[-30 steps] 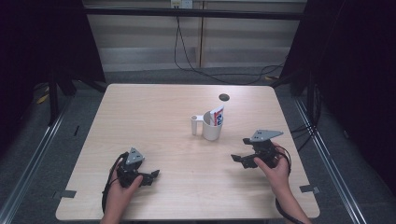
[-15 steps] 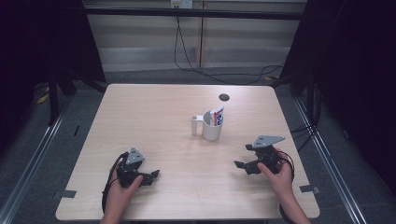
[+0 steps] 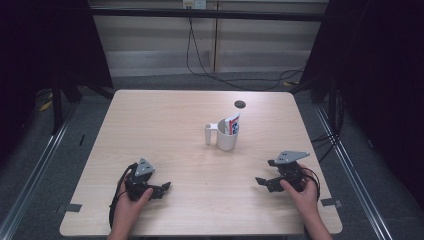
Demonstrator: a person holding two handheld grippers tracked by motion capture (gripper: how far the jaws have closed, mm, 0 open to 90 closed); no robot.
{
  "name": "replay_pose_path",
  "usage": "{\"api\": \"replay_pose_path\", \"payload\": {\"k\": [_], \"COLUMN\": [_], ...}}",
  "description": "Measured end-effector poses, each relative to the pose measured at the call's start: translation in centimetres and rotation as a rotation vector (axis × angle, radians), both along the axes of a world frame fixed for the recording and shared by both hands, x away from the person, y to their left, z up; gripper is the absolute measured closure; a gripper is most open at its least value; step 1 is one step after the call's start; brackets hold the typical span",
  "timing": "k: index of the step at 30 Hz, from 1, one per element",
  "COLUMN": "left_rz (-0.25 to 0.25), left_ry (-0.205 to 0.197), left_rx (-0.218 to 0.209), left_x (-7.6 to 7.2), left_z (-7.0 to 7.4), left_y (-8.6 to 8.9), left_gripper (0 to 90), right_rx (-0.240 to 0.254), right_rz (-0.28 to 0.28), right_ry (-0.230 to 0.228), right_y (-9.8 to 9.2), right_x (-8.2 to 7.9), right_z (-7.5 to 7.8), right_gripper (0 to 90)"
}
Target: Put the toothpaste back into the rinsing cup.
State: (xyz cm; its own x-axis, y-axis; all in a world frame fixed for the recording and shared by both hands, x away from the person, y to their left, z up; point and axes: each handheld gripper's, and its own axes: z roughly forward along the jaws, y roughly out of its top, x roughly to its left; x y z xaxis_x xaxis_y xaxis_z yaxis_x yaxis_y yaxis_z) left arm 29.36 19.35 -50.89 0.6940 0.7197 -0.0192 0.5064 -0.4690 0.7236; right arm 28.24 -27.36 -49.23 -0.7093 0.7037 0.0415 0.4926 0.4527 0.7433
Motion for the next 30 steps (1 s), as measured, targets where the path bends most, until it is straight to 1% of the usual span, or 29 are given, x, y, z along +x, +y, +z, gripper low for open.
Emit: {"api": "replay_pose_path", "payload": {"k": [3, 11, 16, 22, 23, 27, 30], "left_rz": [0.003, -0.003, -0.001, 0.004, -0.003, 0.002, -0.004], "left_ry": [-0.001, 0.000, 0.000, -0.001, -0.001, -0.001, -0.001], "left_rx": [-0.003, 0.006, 0.003, -0.003, 0.007, 0.001, 0.009], "left_x": [0.0, 0.0, 0.0, 0.0, 0.0, 0.0, 0.0], "left_z": [0.0, 0.0, 0.0, 0.0, 0.0, 0.0, 0.0], "left_y": [0.0, 0.0, 0.0, 0.0, 0.0, 0.0, 0.1], "left_gripper": [14.9, 15.0, 14.9, 14.9, 14.9, 15.0, 15.0], "right_rx": [-0.006, -0.024, -0.034, -0.040, -0.040, -0.038, -0.048], "right_rz": [-0.003, -0.011, -0.021, -0.031, -0.031, -0.039, -0.038], "right_ry": [0.003, 0.011, 0.017, 0.017, 0.017, 0.016, 0.016], "right_y": [-0.2, -0.7, -1.2, -1.8, -1.8, -2.2, -2.4], "right_x": [-0.2, -0.8, -1.3, -1.8, -1.8, -2.1, -2.3], "right_z": [-0.1, -0.5, -1.0, -1.1, -1.1, -1.1, -1.2], "right_gripper": [15.0, 15.0, 15.0, 15.0, 15.0, 15.0, 15.0]}}
